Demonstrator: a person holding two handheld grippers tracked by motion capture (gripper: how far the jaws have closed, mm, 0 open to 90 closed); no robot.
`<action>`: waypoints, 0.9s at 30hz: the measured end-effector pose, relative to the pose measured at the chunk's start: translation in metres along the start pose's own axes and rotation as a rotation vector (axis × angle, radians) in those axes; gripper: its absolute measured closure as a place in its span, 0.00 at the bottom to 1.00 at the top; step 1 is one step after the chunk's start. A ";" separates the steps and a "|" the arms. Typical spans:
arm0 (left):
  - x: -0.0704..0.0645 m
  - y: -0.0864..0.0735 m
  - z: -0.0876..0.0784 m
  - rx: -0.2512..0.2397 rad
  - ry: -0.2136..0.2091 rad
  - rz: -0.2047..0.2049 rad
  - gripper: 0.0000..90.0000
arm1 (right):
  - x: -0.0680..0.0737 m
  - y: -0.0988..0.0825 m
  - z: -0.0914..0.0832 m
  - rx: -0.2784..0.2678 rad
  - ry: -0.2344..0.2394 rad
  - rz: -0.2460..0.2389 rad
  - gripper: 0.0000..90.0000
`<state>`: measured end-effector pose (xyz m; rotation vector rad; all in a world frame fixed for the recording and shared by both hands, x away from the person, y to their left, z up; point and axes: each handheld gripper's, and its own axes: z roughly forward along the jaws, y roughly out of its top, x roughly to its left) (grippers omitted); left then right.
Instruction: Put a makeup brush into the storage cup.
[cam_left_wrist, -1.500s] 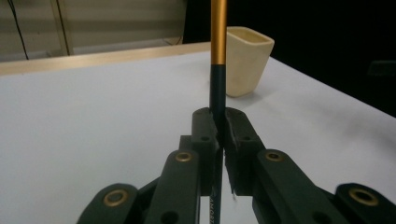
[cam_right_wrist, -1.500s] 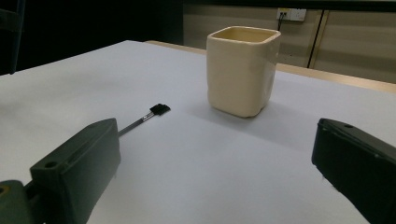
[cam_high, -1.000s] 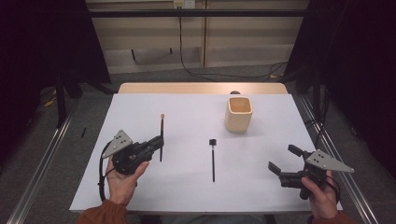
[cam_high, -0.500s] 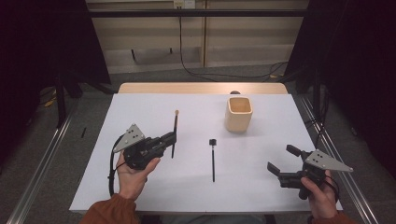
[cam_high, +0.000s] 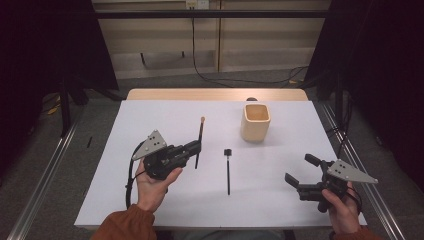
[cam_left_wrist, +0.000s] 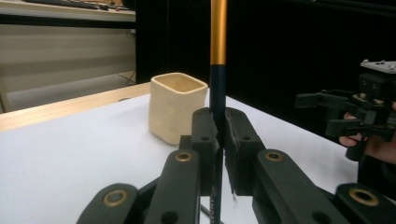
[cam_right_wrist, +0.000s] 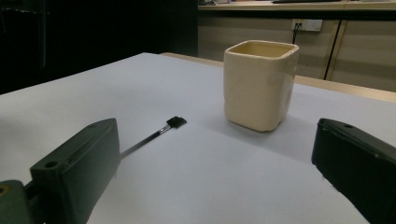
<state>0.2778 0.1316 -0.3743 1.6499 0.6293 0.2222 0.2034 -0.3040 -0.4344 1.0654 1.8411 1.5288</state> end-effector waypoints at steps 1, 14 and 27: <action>-0.001 0.001 0.001 0.008 -0.003 0.004 0.93 | 0.000 0.001 0.000 -0.002 0.004 -0.003 0.00; -0.008 0.004 0.022 0.024 -0.036 0.036 0.93 | 0.012 0.011 0.012 -0.032 0.076 -0.011 0.01; -0.018 0.000 0.023 0.041 -0.050 0.035 0.93 | 0.020 0.034 0.021 -0.060 0.157 -0.047 0.00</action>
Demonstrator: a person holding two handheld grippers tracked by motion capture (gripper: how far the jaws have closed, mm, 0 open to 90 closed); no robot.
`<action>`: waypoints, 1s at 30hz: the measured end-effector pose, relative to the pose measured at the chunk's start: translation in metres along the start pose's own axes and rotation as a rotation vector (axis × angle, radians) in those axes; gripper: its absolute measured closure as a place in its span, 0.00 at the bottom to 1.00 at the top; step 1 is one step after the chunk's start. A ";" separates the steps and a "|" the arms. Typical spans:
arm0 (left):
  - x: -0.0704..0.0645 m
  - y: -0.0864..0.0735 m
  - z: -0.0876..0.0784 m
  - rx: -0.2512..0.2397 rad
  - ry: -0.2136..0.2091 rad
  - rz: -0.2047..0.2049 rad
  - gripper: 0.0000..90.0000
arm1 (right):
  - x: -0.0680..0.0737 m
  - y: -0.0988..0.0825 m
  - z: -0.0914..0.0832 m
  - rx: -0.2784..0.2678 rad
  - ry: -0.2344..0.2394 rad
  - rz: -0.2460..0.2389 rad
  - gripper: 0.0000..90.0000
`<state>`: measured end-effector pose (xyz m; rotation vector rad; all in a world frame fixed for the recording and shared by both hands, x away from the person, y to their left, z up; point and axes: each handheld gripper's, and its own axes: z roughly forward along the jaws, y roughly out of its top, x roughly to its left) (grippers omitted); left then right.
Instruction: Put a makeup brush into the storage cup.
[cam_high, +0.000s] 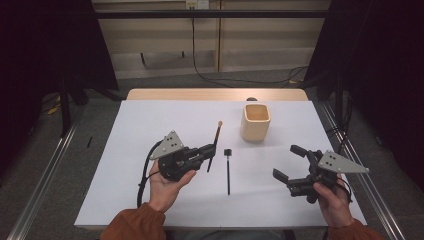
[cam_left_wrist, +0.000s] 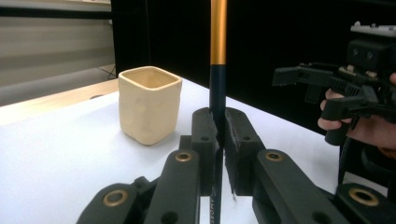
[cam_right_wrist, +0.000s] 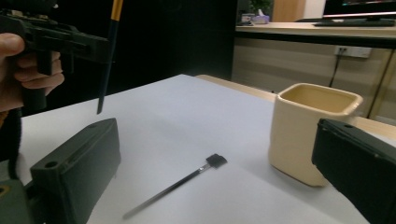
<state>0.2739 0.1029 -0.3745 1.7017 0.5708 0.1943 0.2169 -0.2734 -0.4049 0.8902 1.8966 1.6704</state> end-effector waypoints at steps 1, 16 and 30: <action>0.000 0.000 0.000 -0.005 -0.007 -0.011 0.93 | 0.000 0.002 0.001 -0.005 0.001 -0.005 0.00; 0.001 -0.004 0.004 0.017 0.001 -0.020 0.93 | 0.017 0.025 0.029 -0.014 0.137 -0.040 0.00; 0.002 -0.005 0.007 0.021 -0.011 -0.031 0.93 | 0.028 0.039 0.061 -0.021 0.241 -0.031 0.00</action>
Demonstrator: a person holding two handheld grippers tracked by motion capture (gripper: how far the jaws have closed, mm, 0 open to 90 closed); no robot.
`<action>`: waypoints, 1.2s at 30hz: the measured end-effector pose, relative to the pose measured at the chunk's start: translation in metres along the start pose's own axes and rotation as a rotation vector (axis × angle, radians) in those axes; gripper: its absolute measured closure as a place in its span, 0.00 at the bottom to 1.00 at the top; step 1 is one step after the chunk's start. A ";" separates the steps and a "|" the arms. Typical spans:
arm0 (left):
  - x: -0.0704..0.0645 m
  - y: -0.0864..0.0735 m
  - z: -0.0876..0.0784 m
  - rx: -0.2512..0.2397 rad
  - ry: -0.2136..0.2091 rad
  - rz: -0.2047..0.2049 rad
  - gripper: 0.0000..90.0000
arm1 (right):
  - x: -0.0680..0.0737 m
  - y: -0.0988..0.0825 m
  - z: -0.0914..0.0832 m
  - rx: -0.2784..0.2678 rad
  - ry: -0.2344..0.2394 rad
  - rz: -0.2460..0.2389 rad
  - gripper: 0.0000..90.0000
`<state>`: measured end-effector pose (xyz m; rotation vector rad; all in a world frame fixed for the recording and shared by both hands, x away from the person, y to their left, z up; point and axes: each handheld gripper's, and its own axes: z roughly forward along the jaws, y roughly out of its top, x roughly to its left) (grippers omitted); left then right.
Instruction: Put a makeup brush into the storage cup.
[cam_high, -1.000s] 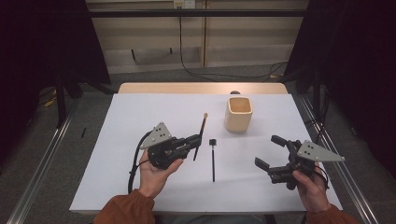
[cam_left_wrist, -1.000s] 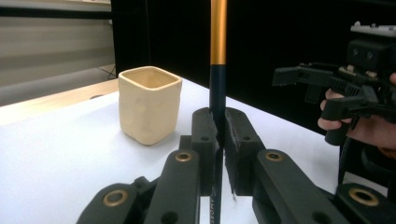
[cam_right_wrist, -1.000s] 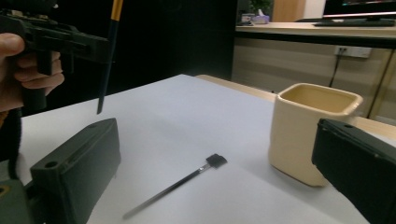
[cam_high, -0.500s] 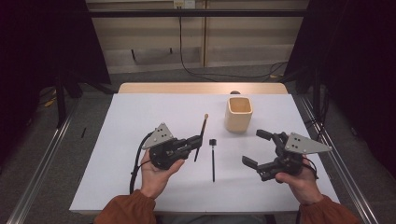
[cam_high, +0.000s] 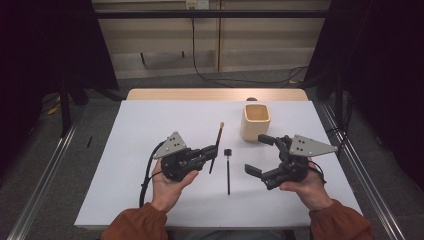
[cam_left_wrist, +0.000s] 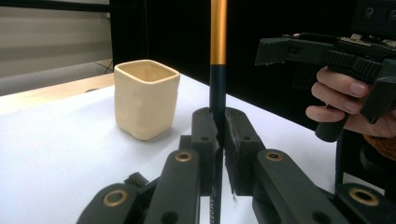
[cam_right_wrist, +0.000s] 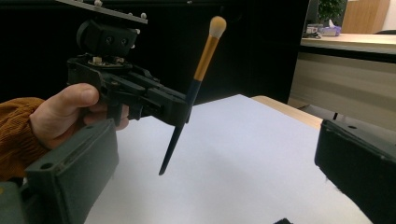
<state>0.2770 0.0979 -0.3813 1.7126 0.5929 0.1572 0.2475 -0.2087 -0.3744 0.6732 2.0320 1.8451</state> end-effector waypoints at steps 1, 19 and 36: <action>0.000 0.000 0.000 -0.001 -0.002 -0.001 0.93 | 0.000 0.001 0.002 -0.004 0.006 0.001 0.00; -0.003 0.006 0.017 -0.003 -0.027 0.010 0.93 | -0.010 0.023 0.035 0.024 0.089 0.029 0.08; -0.006 -0.001 0.020 0.019 -0.022 0.023 0.93 | -0.025 0.023 0.051 0.069 0.111 0.084 0.45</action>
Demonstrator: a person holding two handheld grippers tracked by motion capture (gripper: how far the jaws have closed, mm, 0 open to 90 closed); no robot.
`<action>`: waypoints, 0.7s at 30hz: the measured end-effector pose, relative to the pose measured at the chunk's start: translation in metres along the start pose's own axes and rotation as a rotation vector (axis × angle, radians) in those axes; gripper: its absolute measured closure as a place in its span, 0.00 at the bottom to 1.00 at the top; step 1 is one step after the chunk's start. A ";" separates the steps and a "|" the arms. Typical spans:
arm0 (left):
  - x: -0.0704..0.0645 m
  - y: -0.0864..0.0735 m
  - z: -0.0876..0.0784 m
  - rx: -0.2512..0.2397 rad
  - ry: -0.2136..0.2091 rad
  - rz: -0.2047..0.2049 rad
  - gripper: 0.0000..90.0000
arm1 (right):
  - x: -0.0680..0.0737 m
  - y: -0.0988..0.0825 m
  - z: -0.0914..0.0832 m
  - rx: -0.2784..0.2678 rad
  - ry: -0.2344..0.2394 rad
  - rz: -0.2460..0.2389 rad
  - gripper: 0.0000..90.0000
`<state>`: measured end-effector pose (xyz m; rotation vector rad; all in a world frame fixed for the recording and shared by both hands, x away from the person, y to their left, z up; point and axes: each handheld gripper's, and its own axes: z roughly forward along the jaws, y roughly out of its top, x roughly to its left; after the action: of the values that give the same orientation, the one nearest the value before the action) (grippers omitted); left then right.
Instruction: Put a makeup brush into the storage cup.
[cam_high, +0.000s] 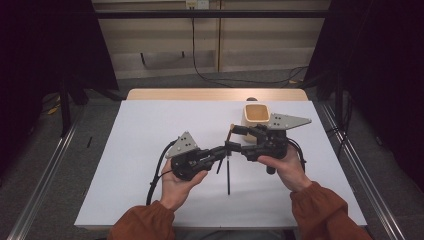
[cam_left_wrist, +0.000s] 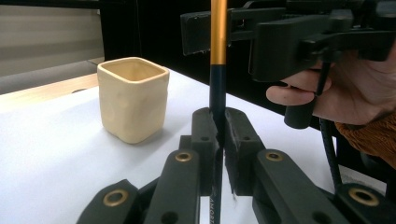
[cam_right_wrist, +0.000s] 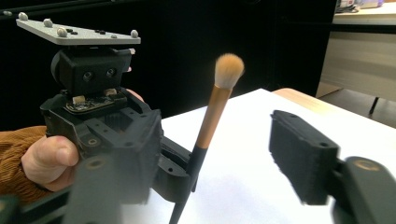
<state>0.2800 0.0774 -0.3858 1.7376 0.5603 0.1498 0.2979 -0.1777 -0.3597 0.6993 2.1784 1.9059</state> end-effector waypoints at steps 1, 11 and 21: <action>0.000 0.000 0.001 0.001 0.000 0.000 0.93 | 0.000 0.000 0.000 0.000 0.000 0.000 0.45; -0.001 -0.003 0.003 0.008 -0.002 0.003 0.93 | 0.000 -0.003 0.004 0.021 0.026 0.014 0.62; -0.002 -0.004 0.005 0.013 0.001 0.015 0.93 | -0.003 -0.005 0.004 0.026 0.046 0.040 0.89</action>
<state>0.2791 0.0724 -0.3907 1.7552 0.5504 0.1576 0.3005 -0.1761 -0.3656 0.7165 2.2363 1.9352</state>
